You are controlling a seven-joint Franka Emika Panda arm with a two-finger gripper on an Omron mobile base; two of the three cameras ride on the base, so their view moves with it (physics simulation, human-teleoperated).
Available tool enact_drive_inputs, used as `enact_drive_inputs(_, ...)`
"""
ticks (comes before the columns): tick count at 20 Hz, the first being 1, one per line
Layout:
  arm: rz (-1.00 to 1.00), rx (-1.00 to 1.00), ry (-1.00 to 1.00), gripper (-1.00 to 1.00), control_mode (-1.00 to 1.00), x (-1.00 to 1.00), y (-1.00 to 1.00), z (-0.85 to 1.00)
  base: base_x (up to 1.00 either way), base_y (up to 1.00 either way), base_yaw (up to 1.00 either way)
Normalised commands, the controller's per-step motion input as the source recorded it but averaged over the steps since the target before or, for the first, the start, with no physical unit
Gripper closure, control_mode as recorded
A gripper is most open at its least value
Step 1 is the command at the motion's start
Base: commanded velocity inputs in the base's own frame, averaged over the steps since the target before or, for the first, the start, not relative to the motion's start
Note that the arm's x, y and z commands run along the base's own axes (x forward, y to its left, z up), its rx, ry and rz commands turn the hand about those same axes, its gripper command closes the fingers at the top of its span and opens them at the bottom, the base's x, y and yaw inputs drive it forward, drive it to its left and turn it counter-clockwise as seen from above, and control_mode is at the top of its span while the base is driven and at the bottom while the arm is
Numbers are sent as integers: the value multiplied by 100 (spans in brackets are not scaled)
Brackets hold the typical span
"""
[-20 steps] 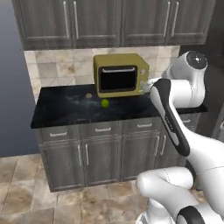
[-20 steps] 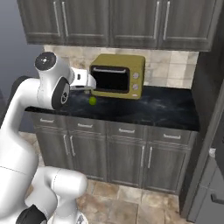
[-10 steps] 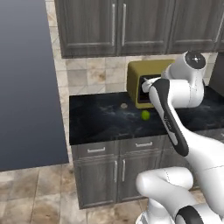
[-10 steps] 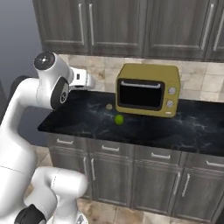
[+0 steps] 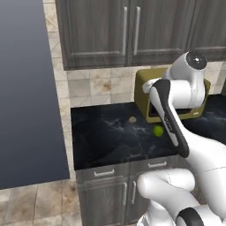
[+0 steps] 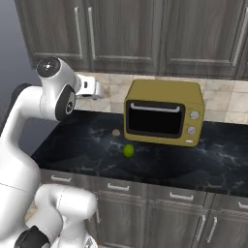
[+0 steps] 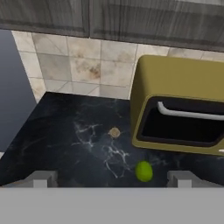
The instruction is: Place the beer on the top shelf of the fridge to keep it out of children's reach, and place the lime and garlic on lower shelves for easy access.
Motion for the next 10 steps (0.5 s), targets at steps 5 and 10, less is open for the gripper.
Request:
enact_drive_inputs(5,0,0,0,-100,100,0,0,0,59,4,-7)
enact_drive_inputs(10,-4,-2,1,-100,-100,7,5,-15,20,3,-4)
